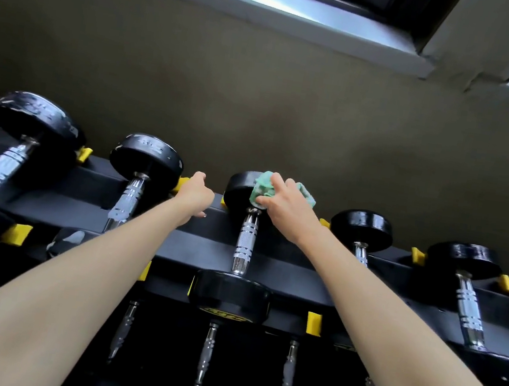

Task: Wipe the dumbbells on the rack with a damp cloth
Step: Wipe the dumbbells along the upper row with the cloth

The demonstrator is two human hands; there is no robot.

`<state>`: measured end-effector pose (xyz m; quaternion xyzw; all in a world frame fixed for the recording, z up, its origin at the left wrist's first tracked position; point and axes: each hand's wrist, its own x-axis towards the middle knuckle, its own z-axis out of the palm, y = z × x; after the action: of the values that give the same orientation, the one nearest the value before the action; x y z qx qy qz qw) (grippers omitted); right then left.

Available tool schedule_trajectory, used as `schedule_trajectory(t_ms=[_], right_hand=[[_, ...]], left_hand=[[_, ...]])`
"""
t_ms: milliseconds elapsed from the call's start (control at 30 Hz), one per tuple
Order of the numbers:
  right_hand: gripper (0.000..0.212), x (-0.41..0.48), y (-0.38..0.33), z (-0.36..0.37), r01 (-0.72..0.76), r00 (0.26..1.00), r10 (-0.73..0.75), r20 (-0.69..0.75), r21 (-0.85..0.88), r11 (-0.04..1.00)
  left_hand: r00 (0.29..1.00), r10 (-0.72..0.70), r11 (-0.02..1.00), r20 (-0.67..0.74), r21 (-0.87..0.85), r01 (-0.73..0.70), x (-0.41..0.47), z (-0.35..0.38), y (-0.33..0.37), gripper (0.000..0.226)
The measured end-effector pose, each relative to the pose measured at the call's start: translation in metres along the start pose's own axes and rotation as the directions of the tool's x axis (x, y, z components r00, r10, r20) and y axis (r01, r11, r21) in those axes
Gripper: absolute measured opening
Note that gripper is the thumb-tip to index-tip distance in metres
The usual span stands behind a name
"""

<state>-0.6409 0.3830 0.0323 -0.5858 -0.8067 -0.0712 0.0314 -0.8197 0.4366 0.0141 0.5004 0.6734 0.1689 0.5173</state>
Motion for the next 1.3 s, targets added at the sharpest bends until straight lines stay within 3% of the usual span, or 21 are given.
schedule_trajectory(t_ms=[67,167,267,367,400,467,533,600,700,800,967,1033,1133,1233,1300], right_hand=[[0.03,-0.003,0.0,0.001,-0.068,0.989,0.067,0.13,0.004,0.998],[0.027,-0.022,0.004,0.002,-0.402,0.876,0.368,0.312,0.05,0.914],[0.031,-0.047,0.019,0.004,-0.7,0.687,0.607,0.4,0.141,0.7],[0.036,-0.06,0.03,-0.007,-0.803,0.596,0.62,0.51,0.357,0.477],[0.036,-0.063,0.029,-0.013,-0.804,0.583,0.606,0.541,0.493,0.333],[0.038,-0.069,0.021,-0.03,-0.677,0.601,0.509,0.617,0.731,-0.087],[0.037,-0.076,0.014,-0.044,-0.449,0.683,0.392,0.616,0.778,-0.44],[0.035,-0.082,0.009,-0.05,-0.255,0.758,0.328,0.564,0.719,-0.646],[0.037,-0.087,0.002,-0.056,-0.093,0.817,0.305,0.49,0.633,-0.769],[0.035,-0.092,-0.003,-0.063,-0.072,0.83,0.329,0.451,0.671,-0.738],[0.025,-0.1,-0.004,-0.064,-0.153,0.762,0.484,0.431,0.845,-0.512],[0.027,-0.101,-0.008,-0.064,-0.174,0.733,0.562,0.384,0.904,-0.391],[0.036,-0.101,-0.013,-0.057,-0.255,0.677,0.662,0.322,0.946,-0.201],[0.047,-0.101,-0.015,-0.049,-0.366,0.642,0.735,0.217,0.93,0.045],[0.047,-0.101,-0.016,-0.048,-0.437,0.648,0.744,0.166,0.88,0.185]], left_hand=[[1.0,0.005,1.0,0.014,0.001,-0.005,-0.003,0.001,0.001,0.059],[0.999,0.025,1.0,0.03,0.018,-0.025,-0.01,0.004,0.006,0.058],[0.998,0.043,0.998,0.036,0.041,-0.044,-0.02,0.01,0.01,0.054],[0.996,0.059,0.996,0.071,0.069,-0.064,-0.033,0.015,0.019,0.047],[0.992,0.072,0.995,0.101,0.063,-0.079,-0.038,0.017,0.024,0.042],[0.979,0.089,0.996,0.181,0.011,-0.092,-0.051,0.02,0.035,0.031],[0.952,0.1,0.995,0.288,-0.029,-0.096,-0.066,0.019,0.048,0.022],[0.892,0.099,0.995,0.441,-0.023,-0.099,-0.082,0.016,0.057,0.03],[0.75,0.115,0.988,0.652,0.002,-0.153,-0.1,0.012,0.066,0.04],[0.726,0.208,0.97,0.655,-0.042,-0.24,-0.109,0.015,0.069,0.03],[0.863,0.235,0.964,0.447,-0.224,-0.147,-0.108,0.02,0.065,0.022],[0.911,0.24,0.948,0.334,-0.284,-0.145,-0.11,0.025,0.066,0.013],[0.939,0.28,0.932,0.198,-0.291,-0.217,-0.114,0.033,0.068,0.025],[0.906,0.378,0.912,0.189,-0.244,-0.329,-0.12,0.04,0.072,0.008],[0.875,0.424,0.893,0.234,-0.266,-0.362,-0.125,0.045,0.075,0.014]])
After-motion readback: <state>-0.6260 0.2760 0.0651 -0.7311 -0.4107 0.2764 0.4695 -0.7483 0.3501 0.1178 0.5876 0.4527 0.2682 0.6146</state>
